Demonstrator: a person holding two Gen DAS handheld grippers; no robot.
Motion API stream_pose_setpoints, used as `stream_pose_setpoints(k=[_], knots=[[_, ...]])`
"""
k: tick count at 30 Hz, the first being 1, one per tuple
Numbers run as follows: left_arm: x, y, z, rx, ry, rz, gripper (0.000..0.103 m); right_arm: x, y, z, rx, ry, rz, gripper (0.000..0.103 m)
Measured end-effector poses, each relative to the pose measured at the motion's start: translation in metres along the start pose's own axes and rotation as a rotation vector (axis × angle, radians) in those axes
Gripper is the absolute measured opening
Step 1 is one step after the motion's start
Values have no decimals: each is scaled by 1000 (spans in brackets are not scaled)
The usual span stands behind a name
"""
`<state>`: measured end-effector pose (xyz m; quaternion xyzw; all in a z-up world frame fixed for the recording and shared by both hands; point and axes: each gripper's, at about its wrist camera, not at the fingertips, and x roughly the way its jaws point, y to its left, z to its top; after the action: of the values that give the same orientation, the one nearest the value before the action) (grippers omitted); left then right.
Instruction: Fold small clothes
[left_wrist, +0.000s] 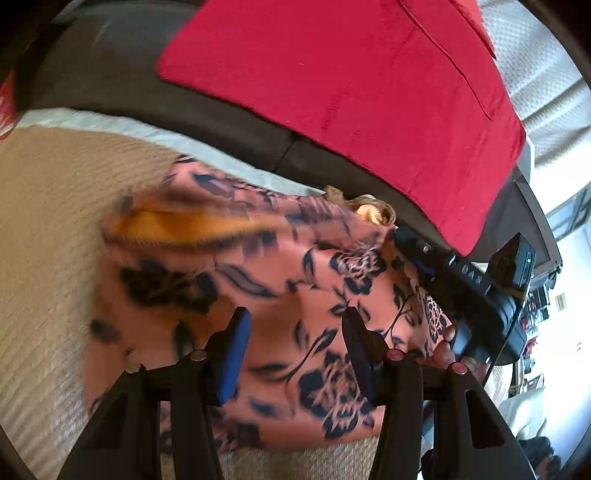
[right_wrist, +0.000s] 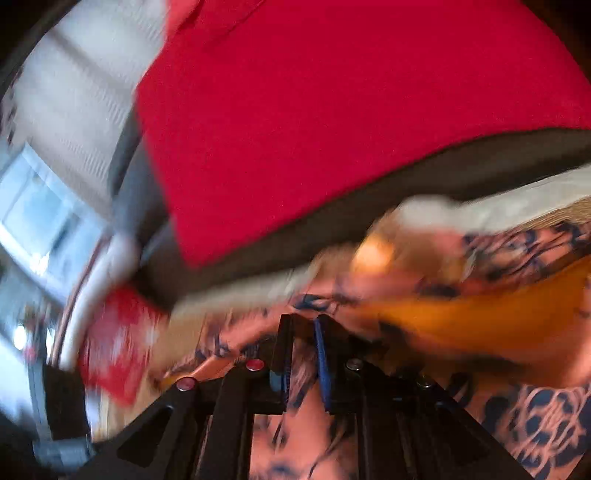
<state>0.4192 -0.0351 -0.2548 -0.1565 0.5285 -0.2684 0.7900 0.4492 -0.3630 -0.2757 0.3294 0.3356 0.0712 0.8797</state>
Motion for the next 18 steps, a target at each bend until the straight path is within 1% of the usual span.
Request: stream_pose_setpoints(k=[2, 4, 6, 9, 10, 11, 13, 16, 17, 18], knots=[[10, -5, 7, 25, 6, 0, 52, -5, -11, 6, 50, -65, -24, 15], [17, -5, 15, 36, -10, 37, 52, -10, -15, 10, 58, -72, -37, 15], [23, 3, 26, 29, -56, 106, 52, -17, -13, 15, 35, -52, -41, 15], [28, 29, 38, -53, -63, 216, 52, -42, -11, 21, -13, -41, -87, 15], [30, 34, 40, -68, -63, 219, 52, -49, -13, 22, -14, -35, -109, 15], [29, 38, 40, -79, -64, 202, 52, -52, -16, 22, -12, -30, -142, 15], [25, 37, 40, -73, -69, 208, 52, -59, -38, 21, 9, -21, -250, 15], [13, 29, 34, -41, -79, 247, 52, -43, -75, 15, 67, 58, -356, 15], [6, 25, 31, -39, -87, 234, 52, -39, -87, 11, 107, 74, -341, 13], [0, 22, 28, -35, -98, 217, 52, -45, -90, 10, 129, 49, -312, 13]])
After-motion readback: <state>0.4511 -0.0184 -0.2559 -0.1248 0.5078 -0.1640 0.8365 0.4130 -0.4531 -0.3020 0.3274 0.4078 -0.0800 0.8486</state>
